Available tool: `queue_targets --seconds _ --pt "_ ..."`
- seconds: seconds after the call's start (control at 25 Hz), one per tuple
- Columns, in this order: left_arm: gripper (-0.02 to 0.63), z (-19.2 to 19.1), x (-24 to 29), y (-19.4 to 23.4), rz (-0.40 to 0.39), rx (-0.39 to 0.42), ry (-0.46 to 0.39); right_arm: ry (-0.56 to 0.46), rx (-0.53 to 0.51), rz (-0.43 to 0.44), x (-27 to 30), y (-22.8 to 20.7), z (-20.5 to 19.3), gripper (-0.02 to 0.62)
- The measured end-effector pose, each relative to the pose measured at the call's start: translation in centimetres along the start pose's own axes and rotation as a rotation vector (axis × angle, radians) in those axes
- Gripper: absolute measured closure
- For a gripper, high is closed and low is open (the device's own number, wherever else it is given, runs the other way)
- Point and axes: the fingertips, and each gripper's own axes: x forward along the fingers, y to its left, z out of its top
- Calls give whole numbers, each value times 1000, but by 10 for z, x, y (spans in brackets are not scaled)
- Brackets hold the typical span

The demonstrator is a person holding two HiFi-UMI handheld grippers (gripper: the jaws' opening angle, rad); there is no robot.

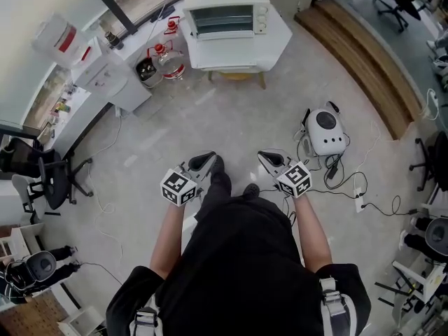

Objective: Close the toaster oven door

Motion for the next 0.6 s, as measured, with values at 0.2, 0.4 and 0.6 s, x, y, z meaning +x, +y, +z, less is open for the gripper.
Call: queue_targets --seconds 0.2,0.4,0.6 --pt "583 1 -2 16 9 -13 -16 -9 -8 9 12 1 10 581" --pt "582 3 0 21 1 -18 -29 -23 3 2 13 1 16 580" --pt "582 9 4 31 -10 -17 -36 -12 12 -8 17 -5 18 580"
